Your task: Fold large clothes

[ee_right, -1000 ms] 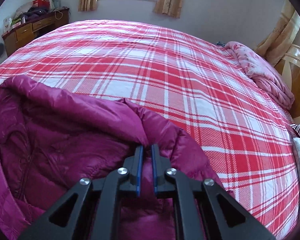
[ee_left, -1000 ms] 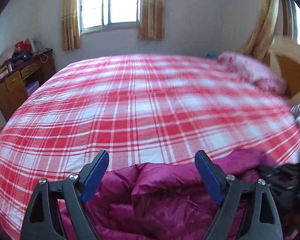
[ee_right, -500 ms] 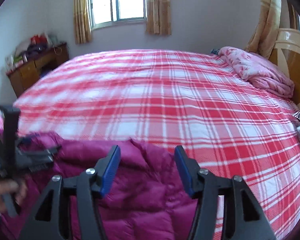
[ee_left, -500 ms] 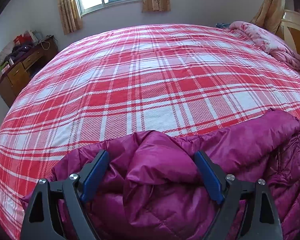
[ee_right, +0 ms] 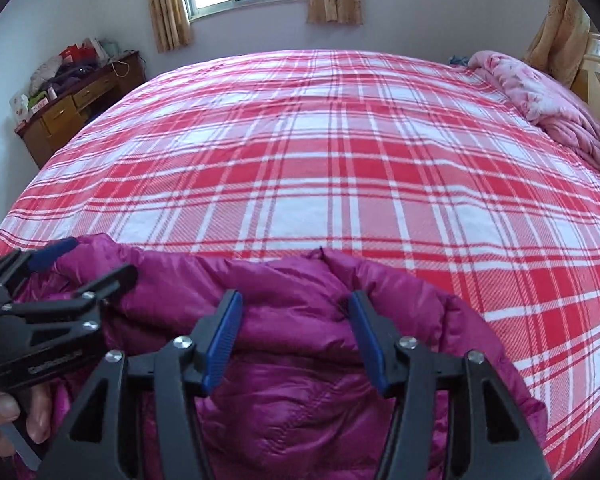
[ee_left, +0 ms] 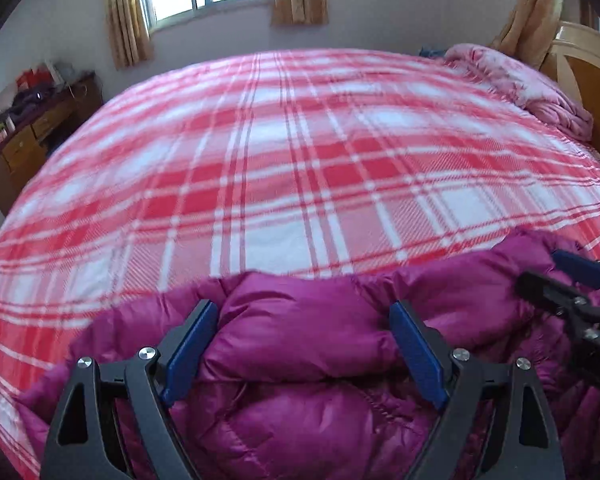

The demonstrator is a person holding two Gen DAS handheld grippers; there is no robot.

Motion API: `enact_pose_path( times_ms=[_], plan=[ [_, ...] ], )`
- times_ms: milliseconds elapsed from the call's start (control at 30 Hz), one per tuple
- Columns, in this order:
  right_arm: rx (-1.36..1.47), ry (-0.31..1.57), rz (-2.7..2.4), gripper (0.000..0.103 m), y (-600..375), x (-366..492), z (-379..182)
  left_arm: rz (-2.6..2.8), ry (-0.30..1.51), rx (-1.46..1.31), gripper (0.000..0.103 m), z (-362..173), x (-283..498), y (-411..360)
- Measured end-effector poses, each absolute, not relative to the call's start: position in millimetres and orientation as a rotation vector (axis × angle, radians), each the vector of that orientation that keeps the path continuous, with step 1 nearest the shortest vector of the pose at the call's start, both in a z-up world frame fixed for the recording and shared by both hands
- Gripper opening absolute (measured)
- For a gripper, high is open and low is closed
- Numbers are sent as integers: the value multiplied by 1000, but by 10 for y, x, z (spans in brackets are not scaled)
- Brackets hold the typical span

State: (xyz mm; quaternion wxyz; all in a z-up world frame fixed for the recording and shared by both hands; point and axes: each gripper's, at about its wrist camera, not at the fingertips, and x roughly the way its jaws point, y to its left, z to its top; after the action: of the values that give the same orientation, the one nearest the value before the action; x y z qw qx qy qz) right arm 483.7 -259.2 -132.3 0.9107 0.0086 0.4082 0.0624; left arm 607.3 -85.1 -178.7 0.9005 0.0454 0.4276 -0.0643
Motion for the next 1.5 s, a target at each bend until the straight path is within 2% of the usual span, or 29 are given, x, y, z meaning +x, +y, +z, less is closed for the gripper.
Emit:
enact_pose_path(
  times_ms=[567, 1500],
  plan=[
    [-47, 857, 87, 62, -2503, 4901, -1537, -119, 914, 112, 93, -1945, 6128, -896],
    [-98, 880, 60, 64, -2445, 4906, -1587, -101, 917, 128, 98, -1979, 6155, -915]
  ],
)
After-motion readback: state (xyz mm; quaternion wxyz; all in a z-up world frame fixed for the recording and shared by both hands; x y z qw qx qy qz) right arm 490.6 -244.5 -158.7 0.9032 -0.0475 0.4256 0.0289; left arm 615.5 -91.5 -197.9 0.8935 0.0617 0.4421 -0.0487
